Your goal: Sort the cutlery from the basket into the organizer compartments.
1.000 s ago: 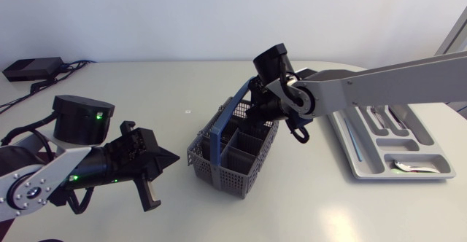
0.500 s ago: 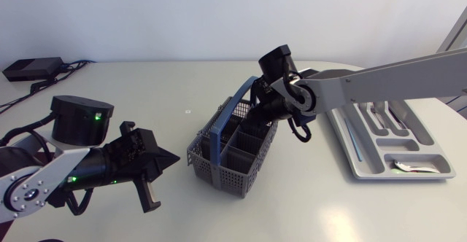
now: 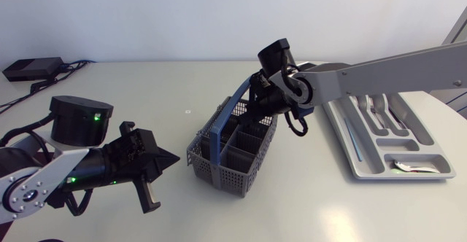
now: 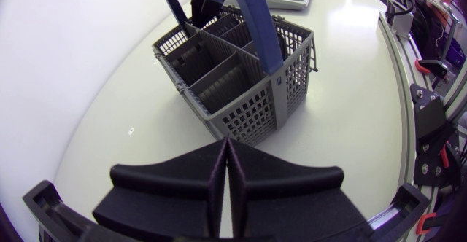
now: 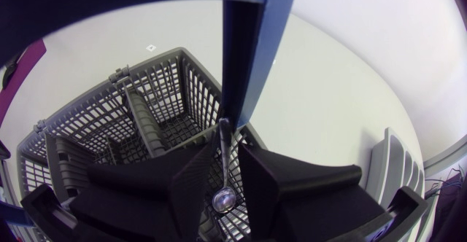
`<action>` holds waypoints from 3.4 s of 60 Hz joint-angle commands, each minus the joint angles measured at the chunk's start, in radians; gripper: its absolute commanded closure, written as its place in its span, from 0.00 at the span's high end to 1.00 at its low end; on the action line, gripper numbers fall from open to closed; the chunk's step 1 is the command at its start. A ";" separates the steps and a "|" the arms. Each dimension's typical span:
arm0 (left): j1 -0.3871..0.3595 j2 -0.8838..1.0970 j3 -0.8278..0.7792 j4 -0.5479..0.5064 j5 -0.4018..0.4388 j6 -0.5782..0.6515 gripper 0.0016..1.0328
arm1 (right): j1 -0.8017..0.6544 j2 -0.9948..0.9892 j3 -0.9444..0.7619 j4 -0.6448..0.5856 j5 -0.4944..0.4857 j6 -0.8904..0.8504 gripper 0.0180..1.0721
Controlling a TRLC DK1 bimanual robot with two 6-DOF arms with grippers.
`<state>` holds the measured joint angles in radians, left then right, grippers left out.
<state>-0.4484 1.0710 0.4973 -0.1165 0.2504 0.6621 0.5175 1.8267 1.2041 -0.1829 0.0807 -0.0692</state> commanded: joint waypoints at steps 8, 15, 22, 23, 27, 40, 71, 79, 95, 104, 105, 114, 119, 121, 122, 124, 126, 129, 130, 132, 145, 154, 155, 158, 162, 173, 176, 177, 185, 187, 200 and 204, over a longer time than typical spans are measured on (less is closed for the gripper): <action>-0.010 -0.014 -0.032 -0.008 0.006 -0.012 0.03 | -0.002 0.074 0.025 -0.006 0.017 0.043 0.31; -0.012 -0.025 -0.039 -0.008 0.006 -0.012 0.03 | -0.002 0.106 0.034 -0.004 0.048 0.048 0.24; -0.016 -0.031 -0.040 -0.009 0.006 -0.015 0.03 | -0.002 0.126 0.043 -0.004 0.064 0.046 0.14; -0.016 -0.032 -0.040 -0.009 0.006 -0.016 0.03 | -0.004 0.129 0.045 -0.004 0.064 0.046 0.11; -0.016 -0.036 -0.042 -0.009 0.006 -0.018 0.03 | -0.005 0.138 0.046 -0.004 0.064 0.046 0.08; -0.021 -0.045 -0.048 -0.015 0.006 -0.019 0.03 | -0.014 0.117 0.020 0.014 0.096 0.046 0.07; -0.021 -0.052 -0.057 -0.015 0.006 -0.019 0.03 | -0.001 0.157 0.103 -0.023 0.068 0.043 0.24; -0.019 -0.054 -0.059 -0.015 0.006 -0.018 0.03 | -0.010 0.161 0.110 -0.023 0.019 0.045 0.24; -0.019 -0.055 -0.055 -0.015 0.006 -0.018 0.03 | -0.016 0.198 0.149 -0.020 -0.032 0.048 0.18; -0.019 -0.063 -0.059 -0.022 0.006 -0.016 0.03 | -0.031 0.235 0.158 -0.010 -0.039 0.060 0.08; -0.019 -0.063 -0.059 -0.022 0.006 -0.016 0.03 | -0.031 0.238 0.160 -0.009 -0.039 0.062 0.07; -0.023 -0.069 -0.062 -0.026 0.006 -0.018 0.03 | -0.043 0.167 0.101 0.030 -0.029 0.072 0.06; -0.023 -0.074 -0.063 -0.026 0.006 -0.016 0.03 | -0.051 0.118 0.060 0.051 -0.027 0.072 0.06; -0.023 -0.074 -0.063 -0.026 0.006 -0.016 0.03 | -0.057 0.106 0.048 0.053 -0.029 0.072 0.06; -0.023 -0.074 -0.062 -0.026 0.006 -0.016 0.03 | -0.059 0.102 0.043 0.054 -0.032 0.072 0.06; -0.023 -0.075 -0.063 -0.026 0.007 -0.018 0.03 | -0.062 0.083 0.028 0.063 -0.038 0.071 0.06; -0.023 -0.075 -0.063 -0.026 0.006 -0.018 0.03 | -0.063 0.063 0.012 0.068 -0.039 0.071 0.06; -0.023 -0.075 -0.065 -0.026 0.007 -0.018 0.03 | -0.063 0.037 -0.003 0.068 -0.047 0.069 0.05; -0.023 -0.075 -0.065 -0.026 0.007 -0.018 0.03 | -0.063 0.029 -0.008 0.068 -0.050 0.069 0.06; -0.023 -0.075 -0.065 -0.026 0.007 -0.018 0.03 | -0.062 0.016 -0.020 0.074 -0.056 0.068 0.06; -0.030 -0.077 -0.062 -0.025 0.007 -0.022 0.03 | -0.024 -0.092 -0.132 0.145 -0.058 0.034 0.06; -0.032 -0.077 -0.063 -0.025 0.007 -0.024 0.03 | -0.011 -0.161 -0.199 0.183 -0.053 0.023 0.05; -0.032 -0.077 -0.063 -0.025 0.007 -0.024 0.03 | -0.010 -0.168 -0.207 0.191 -0.050 0.020 0.06; -0.032 -0.077 -0.065 -0.025 0.007 -0.024 0.03 | -0.005 -0.198 -0.236 0.214 -0.047 0.017 0.06; -0.035 -0.077 -0.065 -0.023 0.007 -0.027 0.03 | -0.004 -0.239 -0.271 0.250 -0.045 0.014 0.06; -0.038 -0.079 -0.065 -0.022 0.007 -0.032 0.03 | 0.009 -0.368 -0.362 0.338 -0.055 0.003 0.06; -0.038 -0.080 -0.063 -0.022 0.007 -0.032 0.03 | 0.010 -0.408 -0.387 0.353 -0.059 0.005 0.06; -0.039 -0.080 -0.063 -0.022 0.007 -0.033 0.03 | 0.010 -0.419 -0.393 0.356 -0.059 0.006 0.06; -0.044 -0.085 -0.065 -0.023 0.007 -0.036 0.03 | 0.007 -0.507 -0.433 0.384 -0.085 0.008 0.06; -0.044 -0.085 -0.065 -0.025 0.006 -0.038 0.03 | 0.003 -0.523 -0.434 0.381 -0.091 0.008 0.06; -0.046 -0.112 -0.045 -0.045 0.006 -0.055 0.03 | -0.074 -0.590 -0.405 0.264 -0.251 0.048 0.06; -0.055 -0.134 -0.014 -0.086 0.006 -0.071 0.03 | -0.111 -0.609 -0.394 0.207 -0.328 0.055 0.06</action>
<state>-0.4877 0.9661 0.4580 -0.1696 0.2504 0.6243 0.4442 1.2453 0.7910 0.0692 -0.1940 -0.0444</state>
